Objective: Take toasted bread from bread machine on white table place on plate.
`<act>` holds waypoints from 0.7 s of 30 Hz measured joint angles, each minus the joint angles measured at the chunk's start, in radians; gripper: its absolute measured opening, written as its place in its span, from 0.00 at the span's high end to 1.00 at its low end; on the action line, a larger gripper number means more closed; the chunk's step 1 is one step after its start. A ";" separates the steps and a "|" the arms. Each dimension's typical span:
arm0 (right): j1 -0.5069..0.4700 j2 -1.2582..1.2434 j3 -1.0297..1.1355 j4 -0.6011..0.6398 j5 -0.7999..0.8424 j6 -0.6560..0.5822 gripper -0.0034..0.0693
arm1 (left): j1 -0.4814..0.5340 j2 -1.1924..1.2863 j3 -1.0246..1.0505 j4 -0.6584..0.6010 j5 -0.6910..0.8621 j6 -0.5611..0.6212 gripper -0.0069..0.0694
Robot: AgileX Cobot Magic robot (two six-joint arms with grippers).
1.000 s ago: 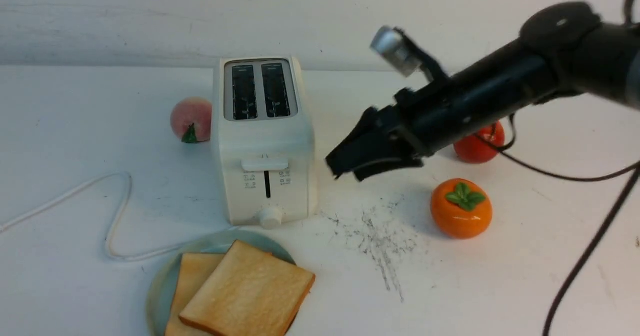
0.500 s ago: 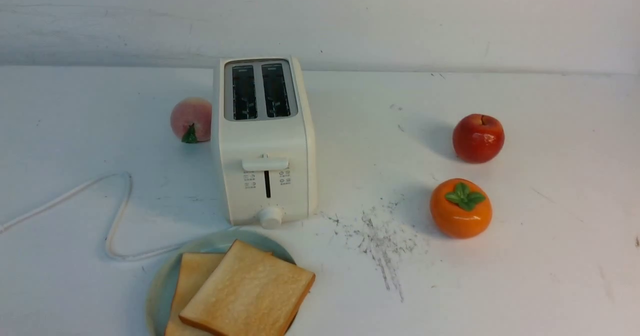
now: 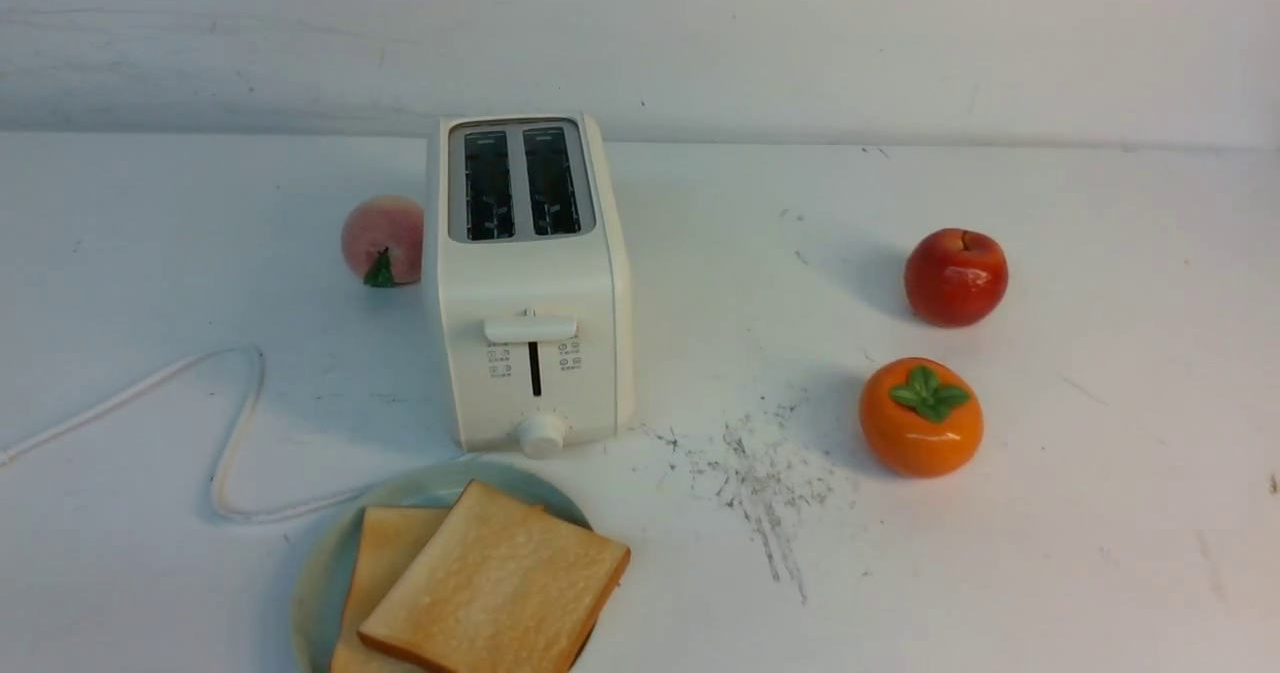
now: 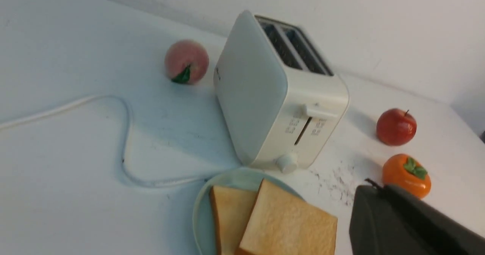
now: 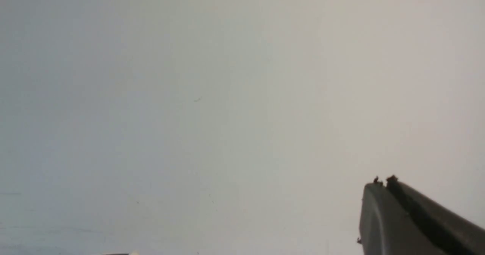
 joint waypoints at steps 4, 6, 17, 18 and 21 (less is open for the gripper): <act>0.000 -0.034 0.065 -0.001 -0.040 0.001 0.95 | 0.000 0.000 0.000 0.000 -0.012 0.000 0.93; 0.000 -0.047 0.073 -0.001 -0.045 0.002 0.95 | 0.000 0.000 0.000 0.000 -0.012 0.000 0.93; 0.000 -0.074 0.099 -0.001 -0.051 0.002 0.93 | 0.000 0.000 0.000 0.000 -0.011 0.000 0.92; 0.000 -0.074 0.099 -0.001 -0.051 0.002 0.93 | 0.000 0.000 0.000 0.000 -0.011 0.000 0.92; 0.000 -0.074 0.100 -0.001 -0.051 0.002 0.92 | 0.000 0.000 0.000 0.000 -0.011 0.000 0.92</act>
